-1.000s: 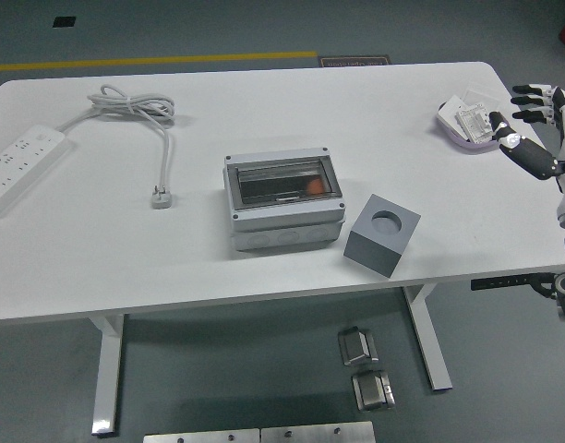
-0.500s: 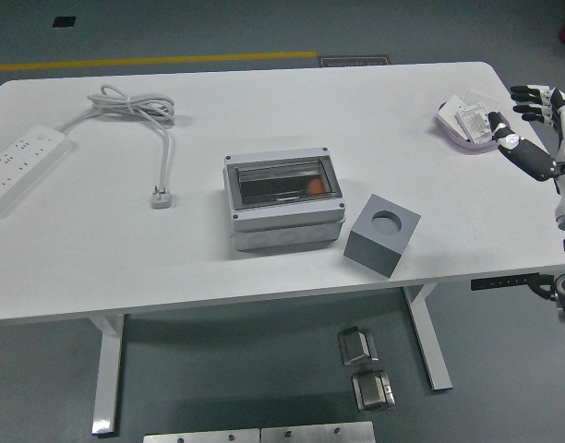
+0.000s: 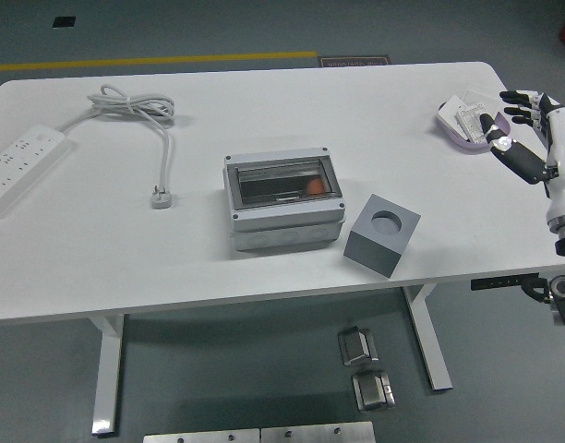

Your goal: Fetch the battery,place it into the box,close the lid of the box

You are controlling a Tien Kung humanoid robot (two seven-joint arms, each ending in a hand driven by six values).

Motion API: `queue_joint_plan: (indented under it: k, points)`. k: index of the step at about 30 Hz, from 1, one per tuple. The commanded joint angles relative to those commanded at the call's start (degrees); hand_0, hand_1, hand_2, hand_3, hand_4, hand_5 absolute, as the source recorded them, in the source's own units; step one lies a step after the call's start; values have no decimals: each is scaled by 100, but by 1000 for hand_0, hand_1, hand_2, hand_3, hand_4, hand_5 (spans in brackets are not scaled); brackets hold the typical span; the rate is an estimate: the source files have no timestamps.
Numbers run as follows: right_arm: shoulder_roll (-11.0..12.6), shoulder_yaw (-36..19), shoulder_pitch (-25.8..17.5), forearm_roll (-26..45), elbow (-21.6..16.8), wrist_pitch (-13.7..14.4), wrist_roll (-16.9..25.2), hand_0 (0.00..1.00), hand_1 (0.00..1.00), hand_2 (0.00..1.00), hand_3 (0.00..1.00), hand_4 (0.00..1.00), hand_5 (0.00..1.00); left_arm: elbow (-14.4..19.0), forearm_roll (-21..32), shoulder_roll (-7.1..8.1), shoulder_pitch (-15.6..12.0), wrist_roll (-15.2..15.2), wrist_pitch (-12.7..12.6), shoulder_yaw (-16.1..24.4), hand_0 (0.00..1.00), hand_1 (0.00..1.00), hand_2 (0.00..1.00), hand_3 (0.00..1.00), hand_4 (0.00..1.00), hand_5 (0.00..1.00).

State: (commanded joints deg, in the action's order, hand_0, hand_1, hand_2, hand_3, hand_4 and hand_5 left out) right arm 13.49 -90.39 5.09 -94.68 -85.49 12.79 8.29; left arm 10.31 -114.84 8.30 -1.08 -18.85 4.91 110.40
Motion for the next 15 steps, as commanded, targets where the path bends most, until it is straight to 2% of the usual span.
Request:
queue_joint_plan:
  k: [6, 15]
  points:
    - [11, 33, 32, 209, 37, -55, 113, 792, 756, 797, 713, 811, 526, 0, -24, 25, -5, -31, -1, 26, 663, 723, 725, 640, 702, 180]
    - [-21, 79, 113, 1216, 253, -222, 511, 804, 758, 797, 740, 814, 532, 0, 22, -46, -76, -51, 2, 58, 663, 719, 721, 640, 703, 179]
